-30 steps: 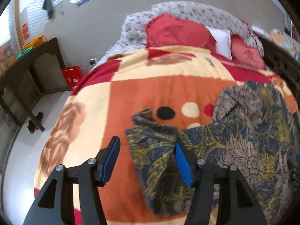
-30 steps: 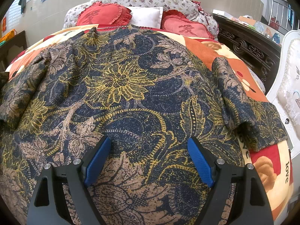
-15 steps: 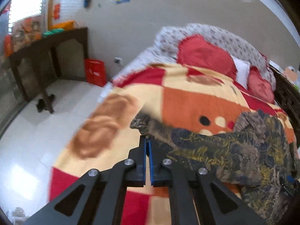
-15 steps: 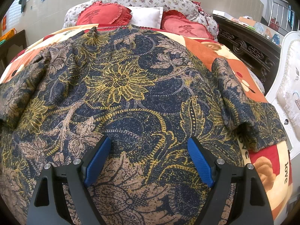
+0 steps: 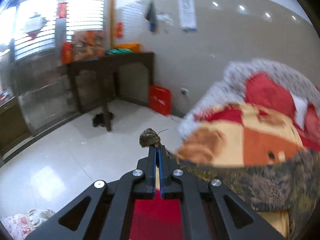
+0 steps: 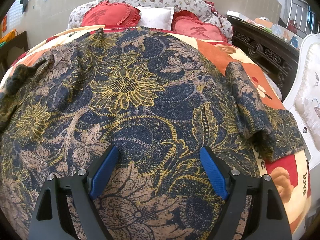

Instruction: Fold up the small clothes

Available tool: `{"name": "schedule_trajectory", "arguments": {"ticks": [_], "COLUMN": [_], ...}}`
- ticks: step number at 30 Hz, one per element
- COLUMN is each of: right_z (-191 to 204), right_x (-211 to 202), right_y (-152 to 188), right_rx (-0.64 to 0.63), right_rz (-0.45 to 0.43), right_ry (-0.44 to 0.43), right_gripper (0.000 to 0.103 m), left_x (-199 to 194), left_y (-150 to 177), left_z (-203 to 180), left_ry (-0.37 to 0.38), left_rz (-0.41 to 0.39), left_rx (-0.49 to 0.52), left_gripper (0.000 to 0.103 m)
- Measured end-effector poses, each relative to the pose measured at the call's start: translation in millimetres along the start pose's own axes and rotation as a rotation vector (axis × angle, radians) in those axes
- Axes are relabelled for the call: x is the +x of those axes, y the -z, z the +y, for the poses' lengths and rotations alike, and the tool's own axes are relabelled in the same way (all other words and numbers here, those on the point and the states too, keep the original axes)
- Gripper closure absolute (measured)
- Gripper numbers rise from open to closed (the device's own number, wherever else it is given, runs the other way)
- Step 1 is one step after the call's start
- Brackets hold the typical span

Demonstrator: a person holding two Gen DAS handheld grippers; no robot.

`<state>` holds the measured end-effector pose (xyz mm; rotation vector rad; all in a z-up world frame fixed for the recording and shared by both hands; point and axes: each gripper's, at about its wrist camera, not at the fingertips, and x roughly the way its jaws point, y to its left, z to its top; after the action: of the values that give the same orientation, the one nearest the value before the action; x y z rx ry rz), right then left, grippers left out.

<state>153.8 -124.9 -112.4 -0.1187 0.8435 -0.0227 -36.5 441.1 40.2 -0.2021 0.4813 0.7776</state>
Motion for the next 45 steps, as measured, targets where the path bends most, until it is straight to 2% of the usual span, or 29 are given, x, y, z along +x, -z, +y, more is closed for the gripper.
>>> {"name": "schedule_trajectory", "arguments": {"ticks": [2, 4, 6, 9, 12, 14, 15, 16, 17, 23, 25, 29, 31, 33, 35, 36, 37, 39, 41, 42, 43, 45], "right_z": [-1.0, -0.8, 0.2, 1.0, 0.4, -2.3, -7.4, -14.2, -19.0, -56.0, -67.1, -85.3, -95.2, -97.8, -97.1, -97.5, -97.4, -97.5, -96.7, -97.5, -95.5, -97.0], "right_x": [-0.2, 0.7, 1.2, 1.2, 1.2, 1.1, -0.3, -4.0, -8.9, -42.2, -41.3, -40.3, -36.9, -34.4, -33.8, -33.8, -32.9, -32.1, -29.8, -28.8, -32.2, -36.7], "right_y": [0.2, 0.1, 0.9, 1.1, 1.5, 1.1, 0.7, 1.3, 3.0, 31.2, 41.9, 54.8, 58.8, 59.8, 60.2, 60.1, 58.9, 59.3, 58.2, 57.6, 61.6, 63.8], "right_rx": [-0.001, -0.003, -0.003, -0.003, -0.001, 0.016, 0.028, 0.036, 0.037, 0.009, 0.03, 0.118, 0.175, 0.199, 0.206, 0.202, 0.2, 0.198, 0.202, 0.204, 0.205, 0.215], "right_rz": [0.0, 0.0, 0.0, 0.0, 0.005, 0.03, 0.059, 0.087, 0.096, 0.069, 0.096, 0.102, 0.104, 0.102, 0.098, 0.096, 0.094, 0.091, 0.09, 0.089, 0.088, 0.081], "right_ry": [0.001, 0.003, 0.004, 0.004, 0.0, -0.023, -0.048, -0.067, -0.065, 0.035, 0.036, -0.026, -0.07, -0.092, -0.098, -0.094, -0.091, -0.09, -0.094, -0.096, -0.096, -0.099], "right_gripper": [0.014, 0.014, 0.014, 0.014, 0.013, 0.013, 0.013, 0.013, 0.013, 0.013, 0.013, 0.013, 0.013, 0.013, 0.013, 0.013, 0.013, 0.013, 0.013, 0.013, 0.013, 0.013], "left_x": [0.1, -3.7, -9.3, -21.9, -30.1, -37.4, -40.2, -46.4, -53.2, -108.8, -128.9, -178.3, -188.0, -192.6, -192.9, -189.9, -189.5, -192.0, -193.2, -193.6, -193.1, -182.5], "left_y": [-15.9, -26.2, -32.4, -35.0, -26.9, -13.5, -9.4, 0.1, 6.6, 45.6, 57.0, 102.5, 127.0, 157.5, 183.1, 191.3, 198.5, 202.5, 194.7, 189.2, 185.6, 172.9], "left_z": [5.2, -3.4, -15.9, -55.8, -112.9, -162.8, -178.0, -206.4, -226.0, -356.4, -386.7, -453.7, -477.5, -500.8, -512.8, -515.5, -516.4, -507.5, -489.4, -480.0, -469.4, -444.4], "left_ry": [0.015, 0.034, 0.096, 0.222, 0.38, 0.5, 0.537, 0.613, 0.648, 0.915, 0.975, 1.143, 1.191, 1.198, 1.237, 1.261, 1.299, 1.365, 1.387, 1.387, 1.381, 1.33], "left_rz": [-0.013, -0.039, -0.049, -0.071, -0.052, -0.029, -0.02, 0.0, 0.006, 0.044, 0.054, 0.139, 0.201, 0.261, 0.359, 0.411, 0.475, 0.522, 0.523, 0.509, 0.491, 0.456], "left_rx": [-0.005, 0.035, 0.061, 0.109, 0.153, 0.189, 0.203, 0.224, 0.239, 0.304, 0.307, 0.347, 0.387, 0.448, 0.484, 0.492, 0.515, 0.549, 0.589, 0.603, 0.612, 0.615], "left_gripper": [0.101, 0.101, 0.101, 0.101, 0.101, 0.101, 0.101, 0.101, 0.101, 0.101, 0.101, 0.101, 0.101, 0.101, 0.1, 0.097, 0.089, 0.081, 0.063, 0.05, 0.045, 0.044]}}
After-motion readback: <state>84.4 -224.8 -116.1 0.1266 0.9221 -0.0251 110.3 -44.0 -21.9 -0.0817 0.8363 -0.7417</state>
